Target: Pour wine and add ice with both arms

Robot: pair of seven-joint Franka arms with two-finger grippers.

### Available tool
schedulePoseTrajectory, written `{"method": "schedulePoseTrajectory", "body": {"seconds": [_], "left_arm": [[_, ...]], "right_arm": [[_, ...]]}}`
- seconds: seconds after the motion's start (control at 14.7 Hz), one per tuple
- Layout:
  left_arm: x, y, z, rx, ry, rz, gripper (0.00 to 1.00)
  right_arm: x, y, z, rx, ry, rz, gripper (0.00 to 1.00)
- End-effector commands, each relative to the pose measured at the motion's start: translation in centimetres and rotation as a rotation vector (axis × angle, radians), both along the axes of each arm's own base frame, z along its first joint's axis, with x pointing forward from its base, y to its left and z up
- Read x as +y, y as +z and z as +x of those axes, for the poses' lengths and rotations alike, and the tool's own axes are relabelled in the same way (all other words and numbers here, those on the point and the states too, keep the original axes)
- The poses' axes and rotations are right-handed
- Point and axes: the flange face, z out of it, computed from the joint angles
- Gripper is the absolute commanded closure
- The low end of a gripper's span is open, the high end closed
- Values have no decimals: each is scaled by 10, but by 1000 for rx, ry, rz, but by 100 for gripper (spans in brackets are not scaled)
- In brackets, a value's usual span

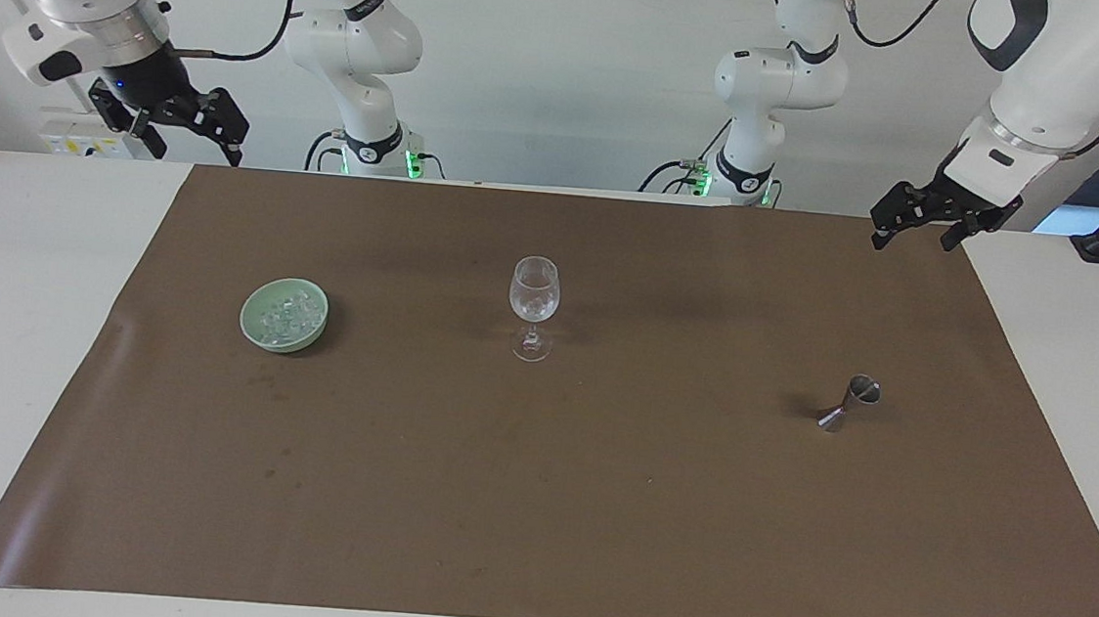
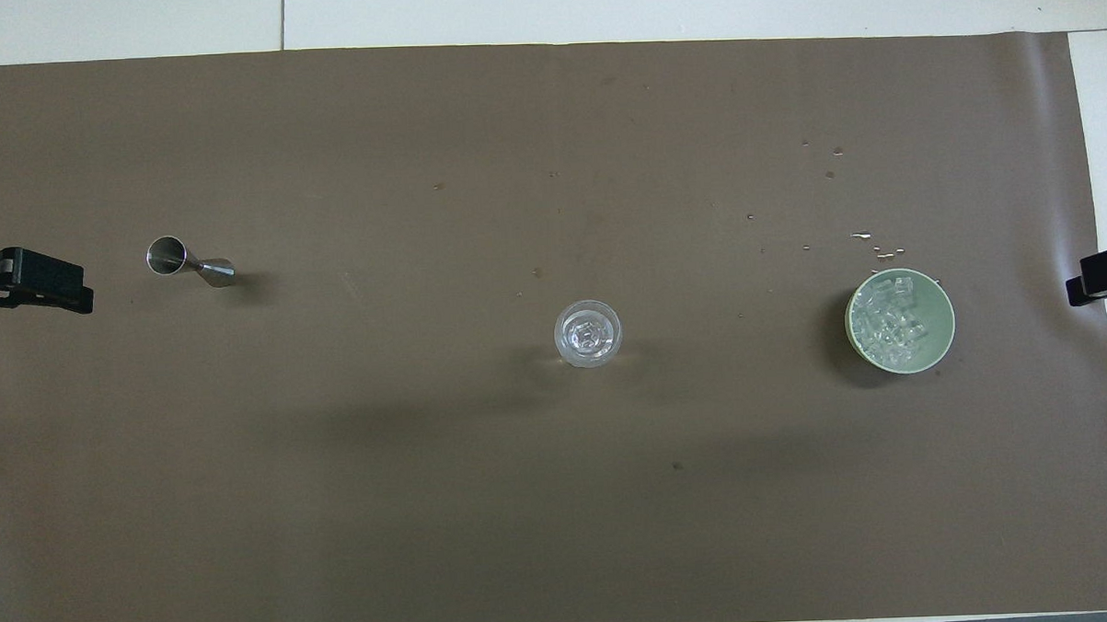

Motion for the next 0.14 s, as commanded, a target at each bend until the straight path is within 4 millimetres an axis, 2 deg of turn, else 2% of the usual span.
{"method": "schedulePoseTrajectory", "body": {"seconds": [0.0,0.07], "left_arm": [[-3,0,-2,-5,-28,-20,0],[-3,1,-2,-6,-31,-21,0]], "right_arm": [[1,1,-5,-18,13,16,0],[1,1,-5,-20,12,15,0]]}}
